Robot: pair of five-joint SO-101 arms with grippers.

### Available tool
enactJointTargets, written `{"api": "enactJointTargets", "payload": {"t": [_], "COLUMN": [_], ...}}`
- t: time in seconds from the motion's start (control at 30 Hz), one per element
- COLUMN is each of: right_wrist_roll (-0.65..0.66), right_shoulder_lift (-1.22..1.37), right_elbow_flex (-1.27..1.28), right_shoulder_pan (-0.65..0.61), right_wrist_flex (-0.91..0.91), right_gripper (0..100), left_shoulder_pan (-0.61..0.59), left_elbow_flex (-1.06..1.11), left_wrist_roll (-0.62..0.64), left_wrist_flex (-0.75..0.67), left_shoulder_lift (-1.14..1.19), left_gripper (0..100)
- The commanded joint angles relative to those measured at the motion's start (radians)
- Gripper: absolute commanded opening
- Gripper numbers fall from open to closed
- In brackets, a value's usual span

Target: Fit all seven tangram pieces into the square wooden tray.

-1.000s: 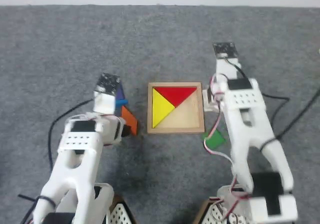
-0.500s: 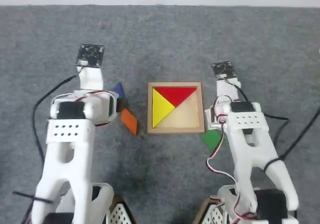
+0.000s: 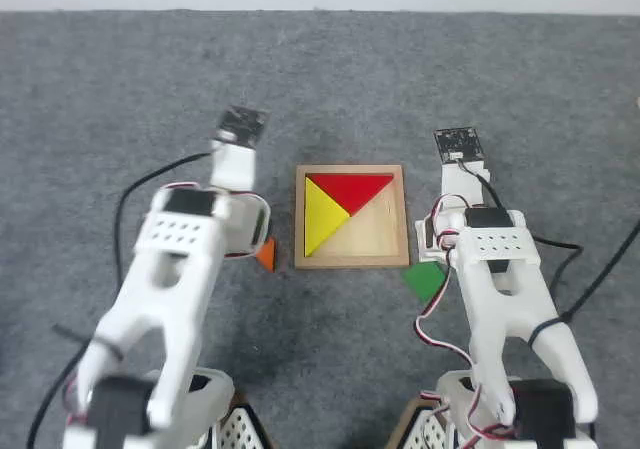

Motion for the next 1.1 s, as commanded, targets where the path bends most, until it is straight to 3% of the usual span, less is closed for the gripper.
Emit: {"api": "enactJointTargets", "payload": {"t": [0.0, 0.37, 0.73, 1.07], "right_wrist_roll": [-0.009, -0.008, -0.003, -0.002], "right_shoulder_lift": [-0.027, -0.025, -0.025, -0.025], "right_elbow_flex": [-0.006, -0.005, 0.0, 0.017], "right_shoulder_pan": [0.016, 0.016, 0.015, 0.015], "right_wrist_flex": [-0.036, -0.042, -0.059, -0.096], "right_gripper": [16.9, 16.9, 16.9, 16.9], "left_shoulder_pan": [0.008, -0.002, -0.146, -0.032], "left_elbow_flex": [-0.077, -0.105, -0.358, -0.325], "left_wrist_roll": [-0.046, -0.118, -0.224, -0.244], "left_wrist_flex": [-0.018, -0.101, 0.046, 0.1], "left_shoulder_lift": [0.133, 0.356, 0.413, 0.281], "left_gripper": [16, 21, 22, 22]}}
